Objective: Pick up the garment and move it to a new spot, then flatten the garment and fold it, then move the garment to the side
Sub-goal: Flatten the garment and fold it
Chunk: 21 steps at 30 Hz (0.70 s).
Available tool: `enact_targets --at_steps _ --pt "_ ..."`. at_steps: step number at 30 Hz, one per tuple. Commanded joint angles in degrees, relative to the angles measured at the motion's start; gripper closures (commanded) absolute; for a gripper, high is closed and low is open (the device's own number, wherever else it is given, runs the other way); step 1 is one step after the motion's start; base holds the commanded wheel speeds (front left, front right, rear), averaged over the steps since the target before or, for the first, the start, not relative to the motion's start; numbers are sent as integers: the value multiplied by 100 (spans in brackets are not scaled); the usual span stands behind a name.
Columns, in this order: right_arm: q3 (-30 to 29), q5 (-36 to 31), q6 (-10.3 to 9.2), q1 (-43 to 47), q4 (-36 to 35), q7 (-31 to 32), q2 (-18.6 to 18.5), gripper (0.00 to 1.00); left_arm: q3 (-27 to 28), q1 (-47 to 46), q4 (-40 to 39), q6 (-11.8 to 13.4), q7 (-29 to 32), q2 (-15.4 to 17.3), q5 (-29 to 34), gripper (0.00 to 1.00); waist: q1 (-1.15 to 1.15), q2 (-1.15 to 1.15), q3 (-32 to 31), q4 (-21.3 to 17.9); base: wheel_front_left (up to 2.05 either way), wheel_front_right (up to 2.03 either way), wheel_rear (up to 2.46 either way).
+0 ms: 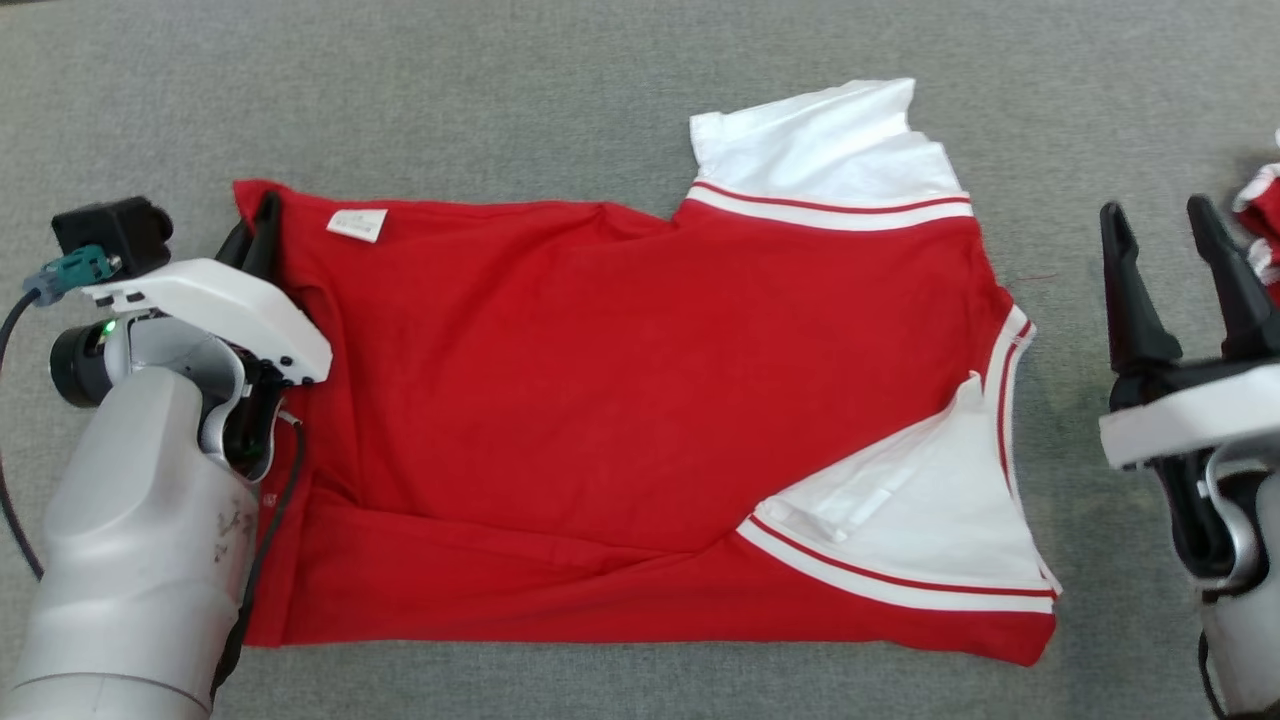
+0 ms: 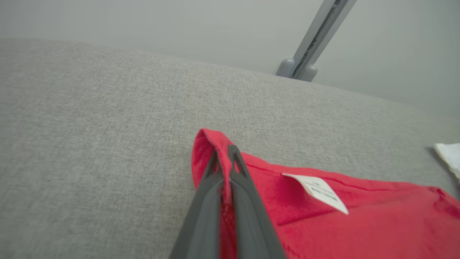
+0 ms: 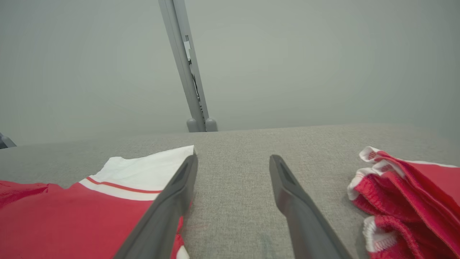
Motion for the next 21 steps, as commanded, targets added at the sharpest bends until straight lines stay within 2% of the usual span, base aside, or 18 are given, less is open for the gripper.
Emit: enact_targets --at_steps 1,6,12,16,21 --pt "66 79 -3 -310 121 81 -125 0 -59 -181 -57 -39 -36 -42 20 100 0 0 201 248 0 0 0" --pt "388 237 -3 -1137 590 355 -445 0 -222 -412 -134 -68 -89 -234 40 100 0 0 476 583 0 0 0" --pt "1096 656 -3 -2269 1662 827 -750 0 -433 -571 -135 -109 -255 -497 -20 100 0 0 742 952 0 0 0" --pt "1534 853 -3 -2796 2363 1254 -891 0 -602 -630 -64 -119 -330 -619 -71 100 0 0 830 1101 0 0 0" --pt "2001 1100 -2 -3107 2808 1616 -1019 2 -770 -634 71 -123 -436 -681 -168 100 0 0 781 1144 0 0 0"
